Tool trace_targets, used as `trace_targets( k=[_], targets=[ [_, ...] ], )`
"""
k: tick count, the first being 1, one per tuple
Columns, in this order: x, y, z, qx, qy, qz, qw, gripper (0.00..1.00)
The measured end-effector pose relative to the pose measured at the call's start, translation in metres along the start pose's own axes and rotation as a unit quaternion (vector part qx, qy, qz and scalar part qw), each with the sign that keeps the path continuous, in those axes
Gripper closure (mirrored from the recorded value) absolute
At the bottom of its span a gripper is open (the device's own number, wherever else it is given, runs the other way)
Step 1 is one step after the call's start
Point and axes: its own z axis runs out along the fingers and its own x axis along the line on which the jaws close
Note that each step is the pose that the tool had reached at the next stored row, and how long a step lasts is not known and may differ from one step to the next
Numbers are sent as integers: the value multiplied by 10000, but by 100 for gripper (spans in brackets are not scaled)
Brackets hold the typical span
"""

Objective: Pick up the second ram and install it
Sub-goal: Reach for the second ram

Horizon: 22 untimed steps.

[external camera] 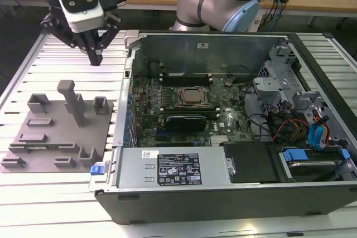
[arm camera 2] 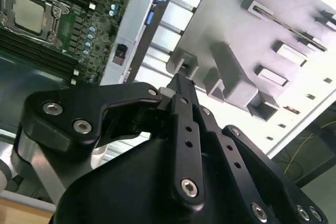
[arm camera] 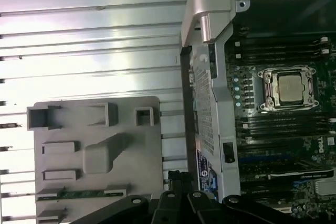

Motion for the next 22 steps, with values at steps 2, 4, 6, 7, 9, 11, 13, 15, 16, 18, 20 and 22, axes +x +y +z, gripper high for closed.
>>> trace_targets(
  k=[2,4,6,7,9,11,13,15,16,18,20,22],
  targets=[
    [68,-5,3,0,0,0,10000,92],
    [230,-18,7,0,-2,0,10000,92],
    [323,-25,8,0,-4,0,10000,92],
    [359,-27,8,-1,-5,0,10000,92],
    [505,-39,8,-1,-9,-1,10000,92],
    [622,-47,9,-1,-11,0,10000,92],
    [695,-53,11,-1,-12,-1,10000,92],
    [796,-61,13,-1,-13,0,10000,92],
    [833,-63,14,-1,-14,0,10000,92],
    [945,-72,16,-1,-15,-1,10000,92],
    [1083,-83,19,-1,-16,-1,10000,92],
    [1107,-103,22,-1,-15,-1,10000,92]
  ],
)
